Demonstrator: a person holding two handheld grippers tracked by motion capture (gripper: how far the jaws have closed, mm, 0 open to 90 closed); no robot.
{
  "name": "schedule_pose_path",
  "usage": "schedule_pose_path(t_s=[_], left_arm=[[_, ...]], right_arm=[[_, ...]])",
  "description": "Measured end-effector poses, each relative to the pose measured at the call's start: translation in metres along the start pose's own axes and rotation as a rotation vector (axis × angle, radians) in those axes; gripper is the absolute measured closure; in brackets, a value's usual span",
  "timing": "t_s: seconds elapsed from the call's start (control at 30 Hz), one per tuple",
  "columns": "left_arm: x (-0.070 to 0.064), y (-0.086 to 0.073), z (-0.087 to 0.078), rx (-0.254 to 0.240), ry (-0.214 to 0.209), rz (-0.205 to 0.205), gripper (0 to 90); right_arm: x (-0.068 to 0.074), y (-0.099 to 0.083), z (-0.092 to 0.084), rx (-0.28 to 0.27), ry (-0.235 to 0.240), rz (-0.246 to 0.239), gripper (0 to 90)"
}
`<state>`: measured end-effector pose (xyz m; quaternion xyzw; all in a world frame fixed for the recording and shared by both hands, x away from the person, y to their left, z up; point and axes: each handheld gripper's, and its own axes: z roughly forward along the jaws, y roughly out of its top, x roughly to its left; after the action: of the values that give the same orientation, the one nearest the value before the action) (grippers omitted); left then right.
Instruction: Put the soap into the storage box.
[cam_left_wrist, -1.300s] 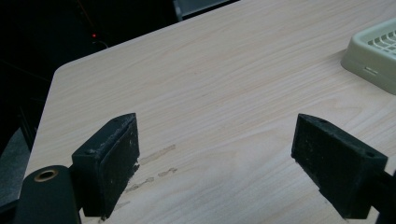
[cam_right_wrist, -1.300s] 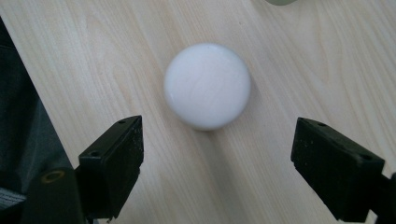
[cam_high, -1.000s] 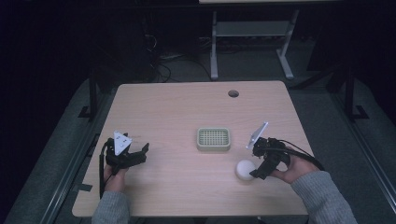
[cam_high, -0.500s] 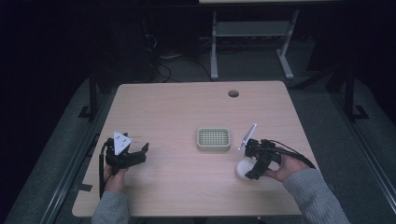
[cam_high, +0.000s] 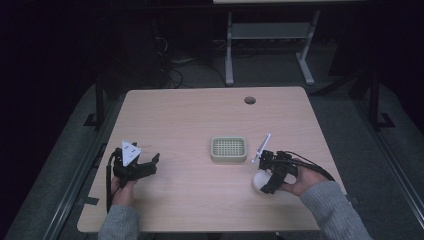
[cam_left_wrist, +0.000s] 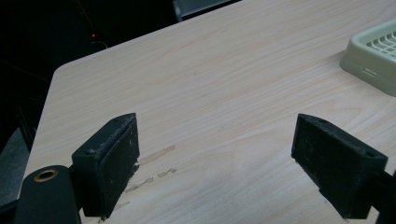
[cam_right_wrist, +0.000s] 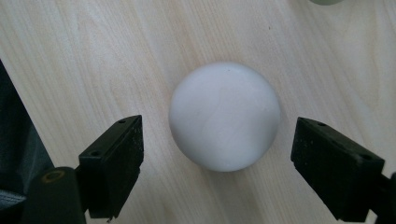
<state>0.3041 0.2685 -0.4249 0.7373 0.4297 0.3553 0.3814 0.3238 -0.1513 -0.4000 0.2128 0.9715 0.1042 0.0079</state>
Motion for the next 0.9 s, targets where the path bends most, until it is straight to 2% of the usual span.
schedule_pose_path(t_s=[0.13,0.43,0.7,0.9], left_arm=[[0.000,0.000,0.000,0.000,-0.001,0.000,14.8],[-0.001,0.000,0.000,0.001,-0.004,0.001,14.9],[-0.001,0.000,0.000,0.000,-0.005,0.002,14.8],[-0.001,0.000,0.000,0.000,-0.004,0.003,14.9]], right_arm=[[0.000,-0.004,0.001,-0.022,0.014,0.019,16.4],[-0.001,-0.008,0.008,-0.035,0.009,0.029,16.4],[-0.003,-0.008,0.018,-0.030,0.015,0.039,16.4],[-0.003,-0.002,0.026,0.002,0.004,0.028,16.7]])
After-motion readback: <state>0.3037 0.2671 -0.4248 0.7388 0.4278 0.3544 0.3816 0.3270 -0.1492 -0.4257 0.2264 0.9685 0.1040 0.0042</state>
